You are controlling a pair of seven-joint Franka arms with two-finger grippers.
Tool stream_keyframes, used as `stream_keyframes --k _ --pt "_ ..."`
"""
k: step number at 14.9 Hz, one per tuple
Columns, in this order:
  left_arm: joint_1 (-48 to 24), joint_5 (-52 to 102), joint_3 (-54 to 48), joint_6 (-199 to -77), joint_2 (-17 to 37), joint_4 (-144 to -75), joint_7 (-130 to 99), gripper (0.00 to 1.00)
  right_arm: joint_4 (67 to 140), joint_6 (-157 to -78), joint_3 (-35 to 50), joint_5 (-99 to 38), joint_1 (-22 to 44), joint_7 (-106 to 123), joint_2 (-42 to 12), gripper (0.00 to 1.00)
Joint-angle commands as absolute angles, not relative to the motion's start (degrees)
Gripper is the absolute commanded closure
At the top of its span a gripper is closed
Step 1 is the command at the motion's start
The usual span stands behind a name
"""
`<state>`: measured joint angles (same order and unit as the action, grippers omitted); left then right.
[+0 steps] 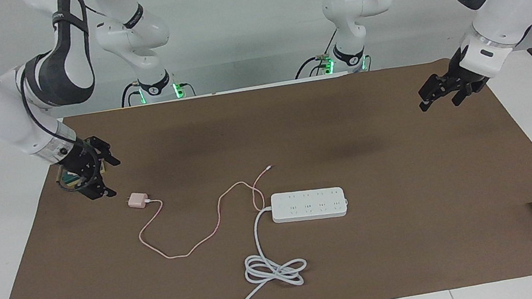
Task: Plug charger into power strip
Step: 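Move the right gripper over the pink charger while the left gripper advances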
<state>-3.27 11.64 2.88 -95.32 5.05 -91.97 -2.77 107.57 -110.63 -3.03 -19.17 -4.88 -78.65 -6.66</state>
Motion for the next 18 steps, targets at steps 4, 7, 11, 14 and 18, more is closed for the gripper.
stream_keyframes --k 4,7,11,14,18 --pt "0.2 28.6 3.1 -95.5 4.9 -92.3 -6.7 0.00 112.1 -110.6 -2.7 -23.6 -5.9 -73.6 -6.2 0.00" --pt "1.8 33.1 3.1 -94.9 6.4 -91.3 -6.7 0.00 113.5 -109.4 -2.6 -23.9 -8.0 -62.2 -8.0 0.00" --pt "1.1 33.9 2.5 -92.2 8.0 -89.3 -5.0 0.00 112.9 -109.3 -2.7 -24.2 -9.2 -54.7 -11.5 0.00" --pt "1.5 43.3 2.7 -87.1 9.6 -89.3 -5.5 0.00 110.9 -112.5 -2.8 -24.4 -10.1 -54.8 -15.6 0.00" --pt "1.3 43.8 2.5 -85.9 10.6 -89.4 -5.0 0.00 111.0 -113.5 -2.7 -25.5 -10.8 -55.1 -17.0 0.00"
